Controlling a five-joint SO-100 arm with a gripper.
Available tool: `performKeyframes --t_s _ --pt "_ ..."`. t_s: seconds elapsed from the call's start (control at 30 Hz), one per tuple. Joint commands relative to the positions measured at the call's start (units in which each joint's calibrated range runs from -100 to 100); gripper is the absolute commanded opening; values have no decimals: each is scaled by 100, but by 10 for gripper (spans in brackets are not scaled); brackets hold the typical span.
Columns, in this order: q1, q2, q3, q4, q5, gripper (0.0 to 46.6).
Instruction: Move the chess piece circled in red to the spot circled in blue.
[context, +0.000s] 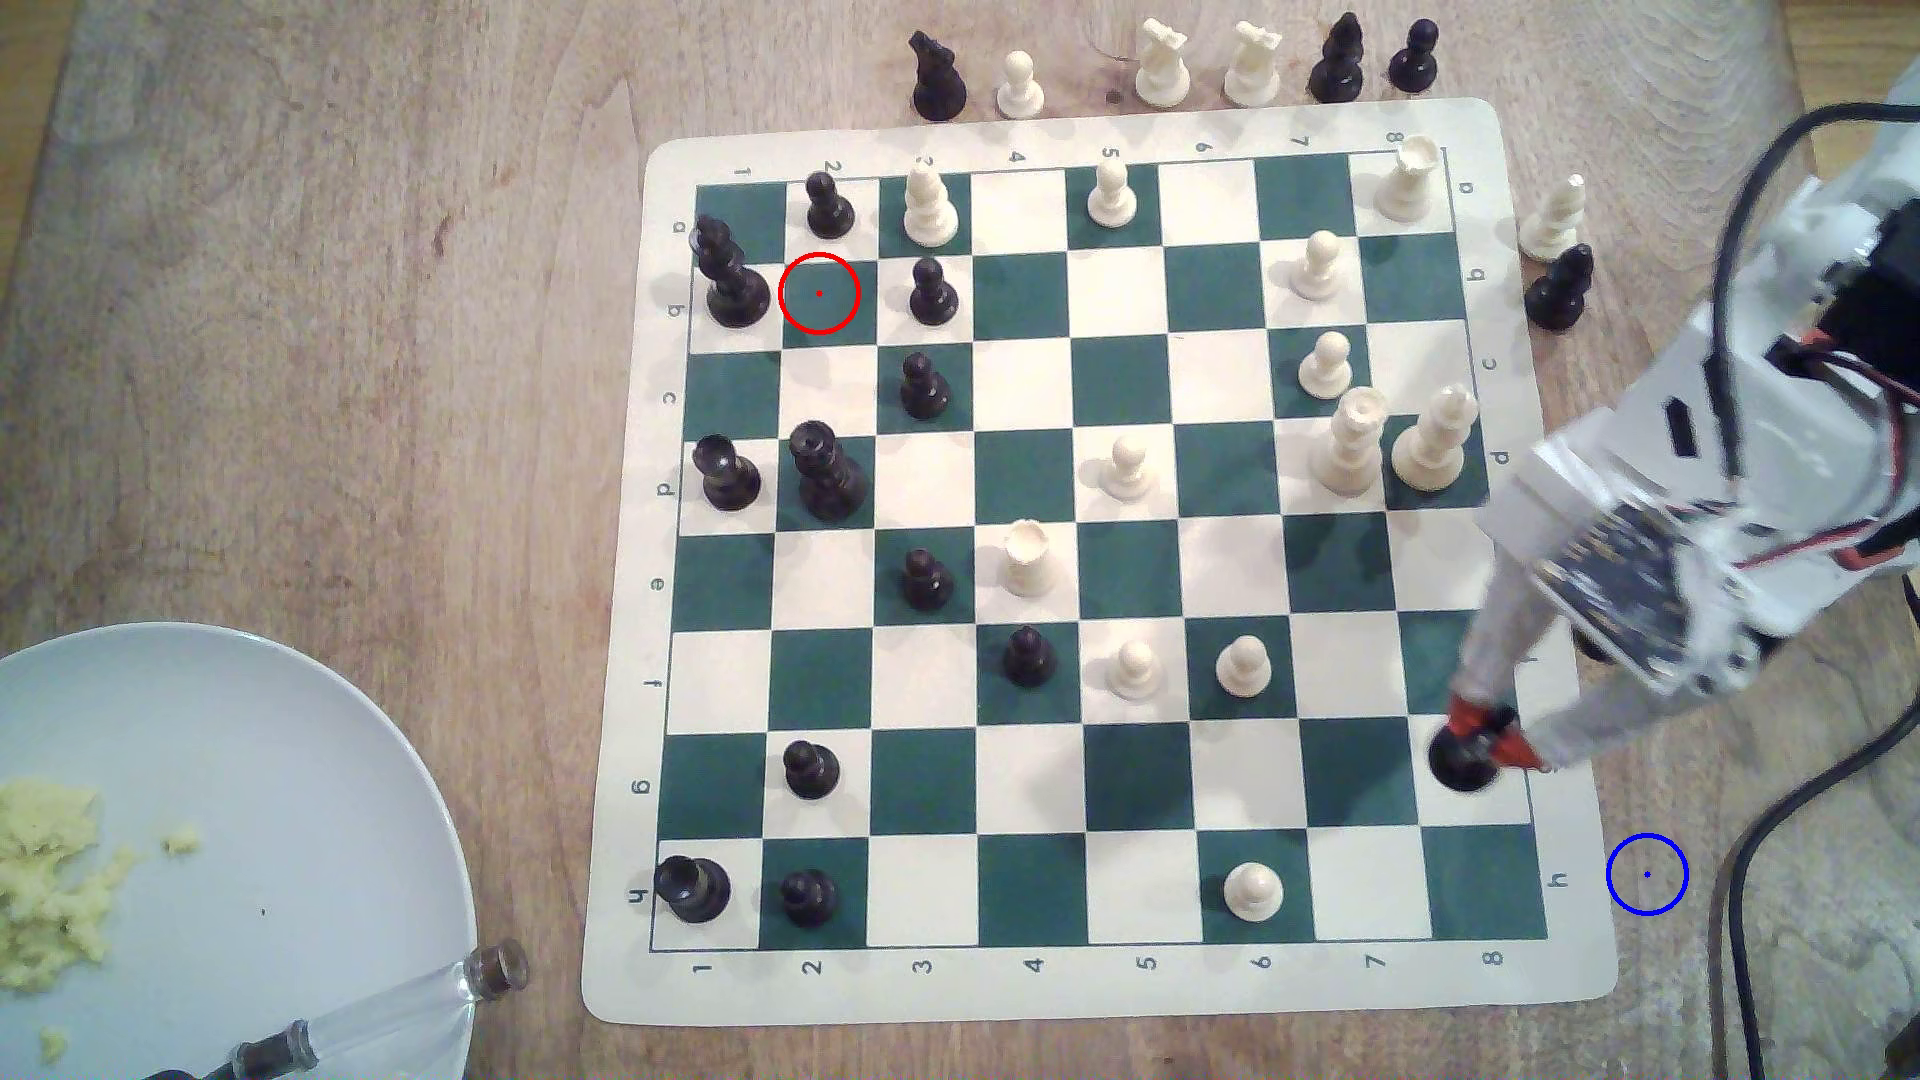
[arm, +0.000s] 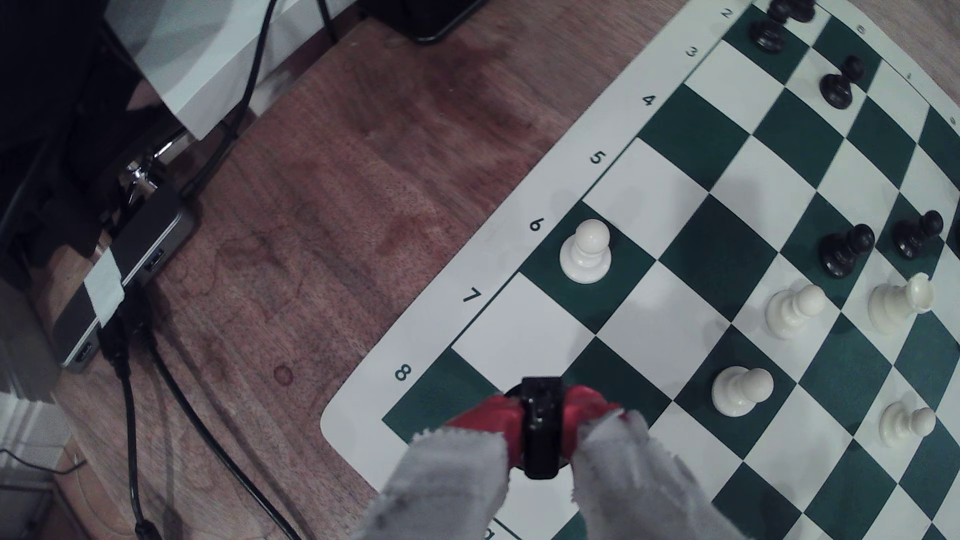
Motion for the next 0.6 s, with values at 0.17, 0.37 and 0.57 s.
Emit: performKeyframes --t_s 0.17,0.37,0.57 --pt "-815 42 -96 -105 93 21" --pt "-1253 -85 -168 -7 98 19" --pt "-1558 -145 231 -302 103 19"
